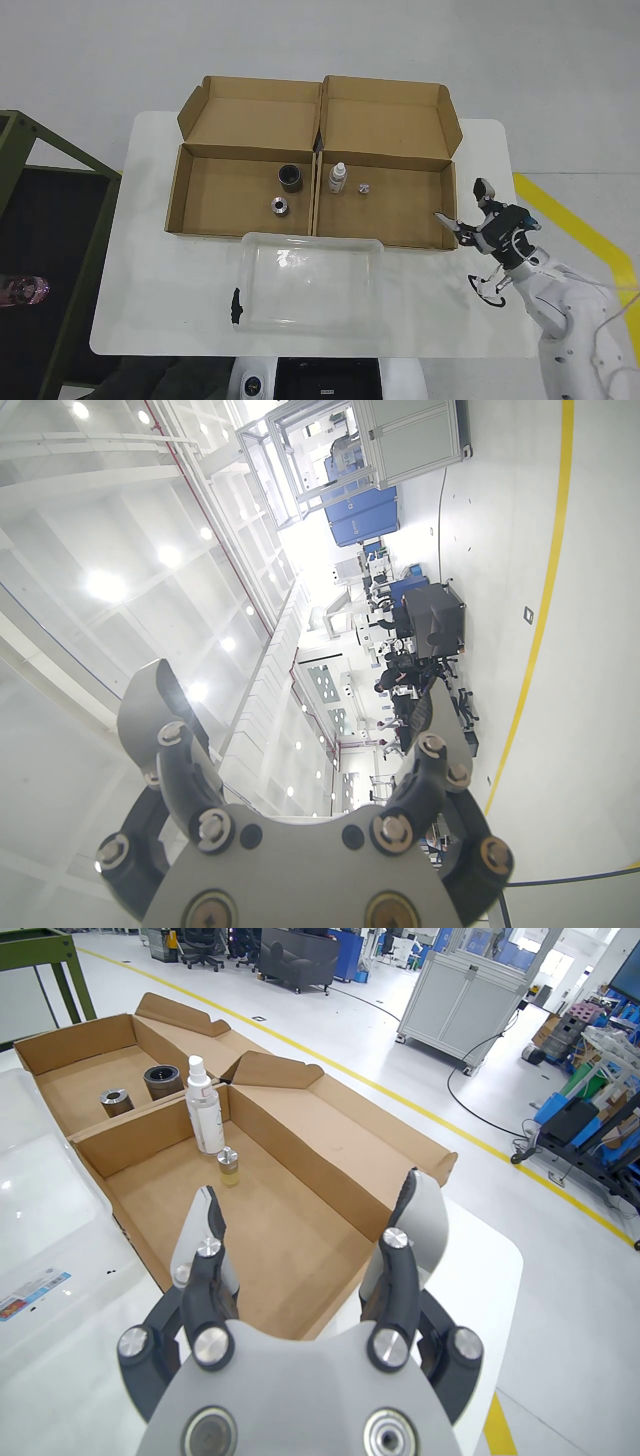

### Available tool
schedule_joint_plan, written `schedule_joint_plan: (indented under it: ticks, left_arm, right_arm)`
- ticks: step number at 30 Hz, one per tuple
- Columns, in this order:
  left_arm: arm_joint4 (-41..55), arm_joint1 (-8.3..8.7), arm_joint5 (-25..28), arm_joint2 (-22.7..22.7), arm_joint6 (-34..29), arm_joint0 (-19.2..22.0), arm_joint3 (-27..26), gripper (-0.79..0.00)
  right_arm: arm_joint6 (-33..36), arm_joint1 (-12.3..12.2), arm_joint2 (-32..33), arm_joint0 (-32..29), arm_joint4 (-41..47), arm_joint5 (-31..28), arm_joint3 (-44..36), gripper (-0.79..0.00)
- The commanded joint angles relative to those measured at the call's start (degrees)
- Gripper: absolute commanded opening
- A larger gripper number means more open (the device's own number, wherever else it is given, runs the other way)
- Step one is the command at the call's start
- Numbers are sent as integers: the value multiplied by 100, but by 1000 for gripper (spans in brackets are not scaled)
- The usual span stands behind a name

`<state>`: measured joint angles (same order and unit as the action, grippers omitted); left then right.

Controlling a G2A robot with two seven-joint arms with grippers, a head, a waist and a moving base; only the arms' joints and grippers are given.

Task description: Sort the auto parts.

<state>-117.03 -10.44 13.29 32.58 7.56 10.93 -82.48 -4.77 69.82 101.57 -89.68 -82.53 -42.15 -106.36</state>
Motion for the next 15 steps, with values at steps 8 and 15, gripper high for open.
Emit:
schedule_joint_plan:
  ticks: [8, 15]
  left_arm:
    - [0, 0, 0, 0, 0, 0, 0, 0]
    - [0, 0, 0, 0, 0, 0, 0, 0]
  right_arm:
    - [-164, -49, 202, -407, 137, 44, -64, 0]
    - [-277, -79, 240, -574, 161, 123, -106, 0]
